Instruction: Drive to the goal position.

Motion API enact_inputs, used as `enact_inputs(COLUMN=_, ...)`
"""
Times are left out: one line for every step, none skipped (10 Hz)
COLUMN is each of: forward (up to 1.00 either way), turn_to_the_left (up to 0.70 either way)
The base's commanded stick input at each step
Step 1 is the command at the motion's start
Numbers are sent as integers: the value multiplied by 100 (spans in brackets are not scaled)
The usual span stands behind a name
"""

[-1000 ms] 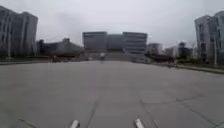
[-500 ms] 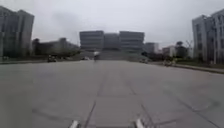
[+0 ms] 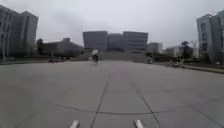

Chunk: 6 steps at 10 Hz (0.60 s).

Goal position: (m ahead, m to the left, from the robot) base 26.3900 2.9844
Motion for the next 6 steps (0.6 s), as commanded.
enact_inputs(forward=100, turn_to_the_left=-40)
enact_inputs(forward=100, turn_to_the_left=-36)
enact_inputs(forward=100, turn_to_the_left=0)
enact_inputs(forward=100, turn_to_the_left=0)
enact_inputs(forward=100, turn_to_the_left=0)
enact_inputs(forward=100, turn_to_the_left=0)
